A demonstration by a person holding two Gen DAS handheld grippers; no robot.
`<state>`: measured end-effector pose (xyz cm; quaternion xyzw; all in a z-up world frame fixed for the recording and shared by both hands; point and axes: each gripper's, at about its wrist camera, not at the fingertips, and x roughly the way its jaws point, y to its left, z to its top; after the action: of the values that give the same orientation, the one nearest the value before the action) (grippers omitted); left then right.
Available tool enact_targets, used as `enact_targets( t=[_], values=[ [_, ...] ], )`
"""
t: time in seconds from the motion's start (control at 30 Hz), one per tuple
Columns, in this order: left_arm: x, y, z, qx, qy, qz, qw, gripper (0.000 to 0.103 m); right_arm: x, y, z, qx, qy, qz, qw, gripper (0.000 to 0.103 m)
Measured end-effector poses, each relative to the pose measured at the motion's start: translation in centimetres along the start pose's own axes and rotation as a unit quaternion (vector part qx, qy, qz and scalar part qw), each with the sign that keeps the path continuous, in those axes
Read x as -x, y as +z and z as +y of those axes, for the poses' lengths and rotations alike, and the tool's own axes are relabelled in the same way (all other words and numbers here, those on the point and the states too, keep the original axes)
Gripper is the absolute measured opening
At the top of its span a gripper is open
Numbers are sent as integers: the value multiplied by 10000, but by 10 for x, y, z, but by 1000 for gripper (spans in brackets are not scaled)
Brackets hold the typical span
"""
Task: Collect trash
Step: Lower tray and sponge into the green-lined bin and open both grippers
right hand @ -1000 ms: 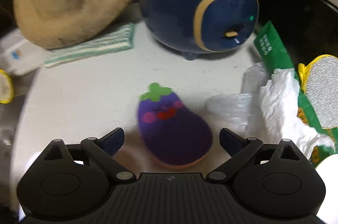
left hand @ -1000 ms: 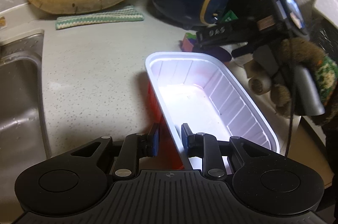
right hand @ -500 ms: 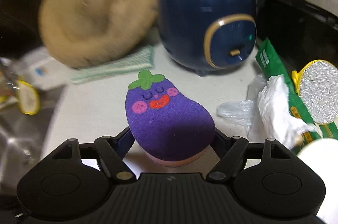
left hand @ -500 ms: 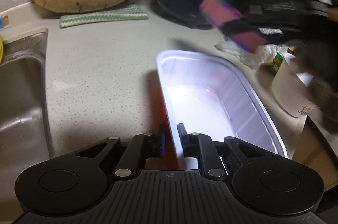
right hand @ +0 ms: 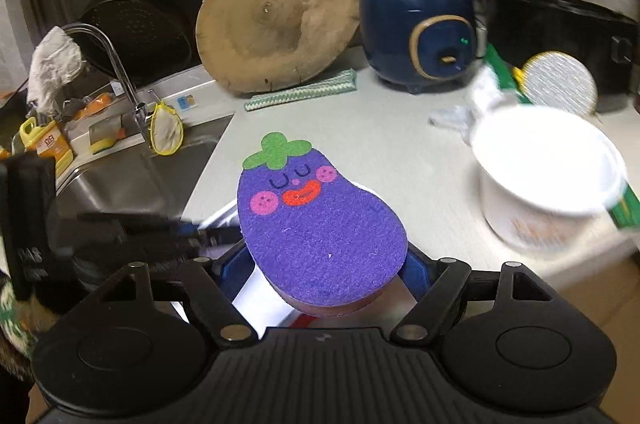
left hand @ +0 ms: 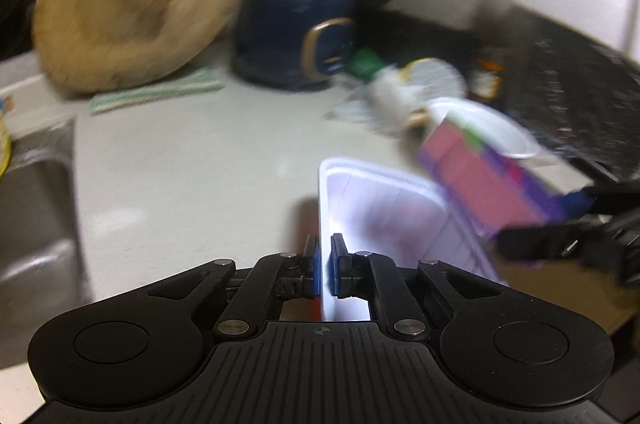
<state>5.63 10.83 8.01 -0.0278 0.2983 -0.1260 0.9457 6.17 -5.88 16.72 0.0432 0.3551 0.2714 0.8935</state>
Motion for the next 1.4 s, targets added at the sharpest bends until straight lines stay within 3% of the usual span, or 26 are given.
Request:
enact_targets(
  t=[0.13,0.23,0.33,0.43,0.57,0.67,0.8,0.87,0.97,1.1,1.17,1.27,1.4],
  values=[
    [6,-13,-48,-439,-534,-59,9976,11,32,-50,-32,-263,-348,-55,9990,77],
    [-9,-27,-86,-777,-1023,179,9916,11,56,-90,-62,-570,-795,-171,9951,77],
    [-43,-44,-122,-967,-1571,653,9807,10,83,-124,-98,-990,-1244,-406,9864,77],
    [-93,-68,-156,-1091,-1879,1276,9677,10,99,-154,-135,-1390,-1742,-550,9733,77],
    [-181,-111,-184,-1077,-1864,2183,9518,10,99,-196,-184,-1834,-2323,-498,9539,77],
    [-250,-148,-190,-872,-1733,2706,9429,10,87,-226,-216,-2129,-2417,-276,9463,77],
    [-334,-198,-195,-572,-1581,2919,9415,11,53,-256,-248,-2268,-2661,165,9367,77],
    [-373,-224,-189,-290,-1623,2997,9397,19,35,-266,-261,-2337,-2730,378,9324,77],
    [-411,-253,-180,80,-1465,3221,9353,20,8,-277,-276,-2478,-2649,697,9293,77],
    [-403,-252,-170,200,-1578,3139,9360,20,-24,-290,-282,-2465,-2575,1077,9281,77],
    [-382,-240,-165,34,-1523,2991,9420,20,-44,-291,-284,-2457,-2508,1222,9283,77],
    [-352,-219,-159,-175,-1152,2712,9554,20,-75,-293,-287,-2566,-2327,1375,9279,77],
    [-324,-205,-145,122,-1198,2610,9578,20,-123,-298,-288,-2684,-2263,1577,9230,78]
  ],
)
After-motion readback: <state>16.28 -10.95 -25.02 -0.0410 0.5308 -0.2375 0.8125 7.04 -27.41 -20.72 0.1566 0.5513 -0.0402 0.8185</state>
